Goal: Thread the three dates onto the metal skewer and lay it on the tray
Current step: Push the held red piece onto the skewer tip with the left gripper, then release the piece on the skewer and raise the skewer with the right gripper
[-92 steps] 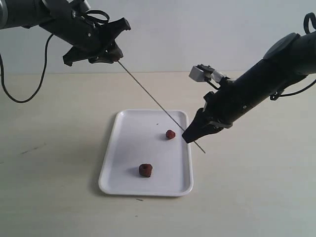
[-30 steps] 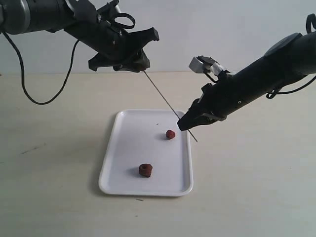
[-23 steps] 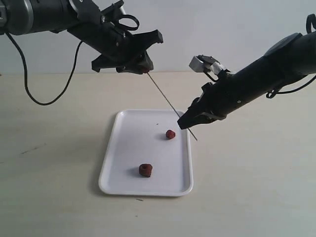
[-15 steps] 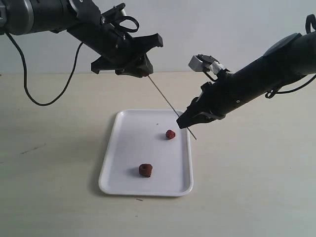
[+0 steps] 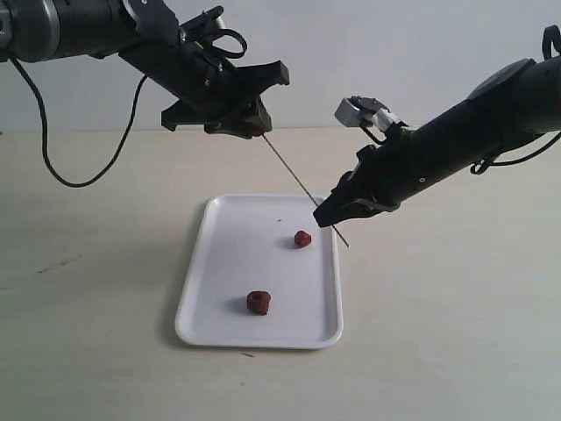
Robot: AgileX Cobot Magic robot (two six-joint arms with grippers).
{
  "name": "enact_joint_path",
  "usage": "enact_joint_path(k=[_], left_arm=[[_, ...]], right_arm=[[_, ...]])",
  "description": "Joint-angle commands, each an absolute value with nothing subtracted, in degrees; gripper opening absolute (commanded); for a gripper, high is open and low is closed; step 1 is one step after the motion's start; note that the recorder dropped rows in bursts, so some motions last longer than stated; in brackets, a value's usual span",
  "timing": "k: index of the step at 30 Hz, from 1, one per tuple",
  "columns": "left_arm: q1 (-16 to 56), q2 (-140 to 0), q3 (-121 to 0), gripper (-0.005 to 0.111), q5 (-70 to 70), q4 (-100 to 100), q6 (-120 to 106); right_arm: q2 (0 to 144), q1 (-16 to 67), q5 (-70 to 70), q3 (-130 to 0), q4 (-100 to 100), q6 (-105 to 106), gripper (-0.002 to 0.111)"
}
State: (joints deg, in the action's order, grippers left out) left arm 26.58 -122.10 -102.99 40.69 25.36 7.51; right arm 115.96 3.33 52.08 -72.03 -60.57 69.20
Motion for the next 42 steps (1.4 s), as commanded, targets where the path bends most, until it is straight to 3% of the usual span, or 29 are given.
enact_joint_path(k=[1, 12, 21, 27, 35, 42], left_arm=[[26.97, -121.56, -103.27, 0.042, 41.29, 24.58, 7.09], [26.97, -121.56, -103.27, 0.057, 41.39, 24.58, 6.23], [26.97, -121.56, -103.27, 0.057, 46.92, 24.23, 1.96], [26.97, -121.56, -103.27, 0.057, 51.38, 24.03, -4.38], [27.5, -122.59, -103.27, 0.057, 61.53, 22.77, -16.65], [35.36, -125.59, -102.52, 0.057, 65.22, 13.86, -4.49]], right_arm=[[115.95, 3.34, 50.63, -72.34, -61.89, 69.38, 0.0], [115.95, 3.34, 47.39, -72.34, -63.54, 70.37, 0.0], [115.24, 3.34, 39.14, -72.34, -64.4, 67.19, 0.0], [110.44, 3.34, 40.95, -72.08, -63.26, 64.86, 0.0], [105.6, 1.98, 29.96, -68.25, -59.52, 63.02, 0.0], [103.8, -1.31, 30.2, -68.25, -49.03, 53.3, 0.0]])
